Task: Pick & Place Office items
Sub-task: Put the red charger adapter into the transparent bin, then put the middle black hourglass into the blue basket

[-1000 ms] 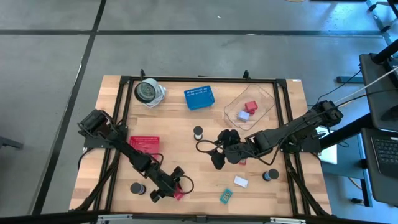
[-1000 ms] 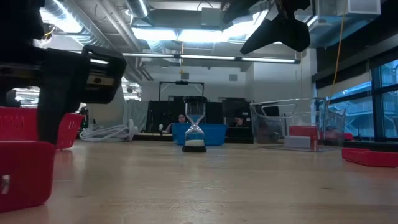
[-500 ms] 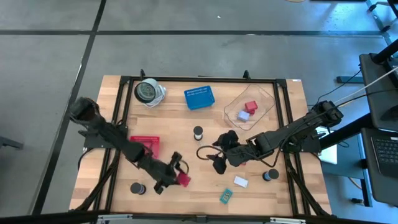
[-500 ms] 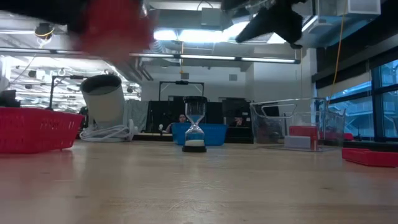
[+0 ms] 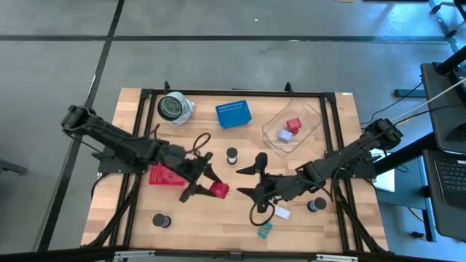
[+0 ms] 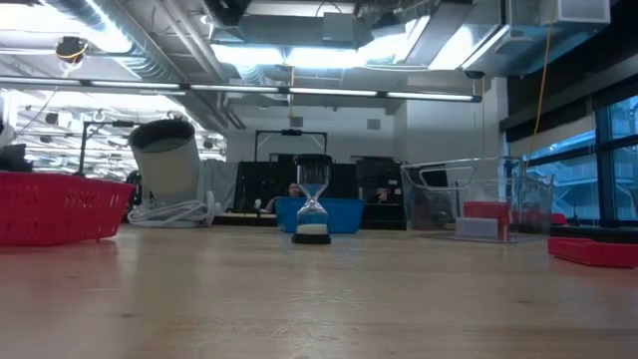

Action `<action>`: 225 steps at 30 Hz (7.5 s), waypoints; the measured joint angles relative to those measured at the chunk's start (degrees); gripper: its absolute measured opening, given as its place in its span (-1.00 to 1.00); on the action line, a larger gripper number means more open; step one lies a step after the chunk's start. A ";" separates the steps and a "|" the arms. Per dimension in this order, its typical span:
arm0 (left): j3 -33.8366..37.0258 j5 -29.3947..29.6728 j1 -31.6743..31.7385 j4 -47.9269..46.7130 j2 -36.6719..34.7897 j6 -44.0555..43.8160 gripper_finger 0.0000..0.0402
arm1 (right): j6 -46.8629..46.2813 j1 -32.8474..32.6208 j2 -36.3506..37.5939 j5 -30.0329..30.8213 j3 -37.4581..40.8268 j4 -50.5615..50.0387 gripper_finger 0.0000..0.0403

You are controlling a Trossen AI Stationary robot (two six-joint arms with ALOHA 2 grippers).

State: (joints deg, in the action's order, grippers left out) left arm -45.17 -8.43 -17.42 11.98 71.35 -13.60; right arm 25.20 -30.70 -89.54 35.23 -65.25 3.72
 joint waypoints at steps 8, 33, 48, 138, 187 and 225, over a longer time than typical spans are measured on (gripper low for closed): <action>-0.02 -4.59 4.32 9.76 3.43 -1.91 0.01 | 3.41 0.19 0.00 -8.09 0.00 1.00 0.51; 0.00 -10.75 9.23 19.76 9.27 -2.76 0.02 | 1.19 5.65 0.07 -20.67 0.00 1.25 0.08; 0.00 -10.95 9.26 20.67 9.29 -4.10 0.18 | 3.24 6.63 0.09 -21.33 -0.02 1.14 -0.39; 0.00 8.21 1.04 -34.00 -7.28 -10.27 0.50 | -48.36 39.31 17.72 -15.07 -5.99 -52.71 0.09; 0.04 19.95 17.32 5.05 22.49 15.89 0.55 | -56.25 17.68 17.64 -4.60 -3.19 -51.08 0.09; 0.02 31.48 25.06 6.68 10.47 8.18 0.05 | -57.42 17.68 17.64 -4.78 -3.19 -51.12 0.09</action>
State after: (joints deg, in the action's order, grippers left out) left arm -45.15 23.05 7.64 18.66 81.82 -5.41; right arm -32.22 -13.02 -71.90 30.46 -68.45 -47.40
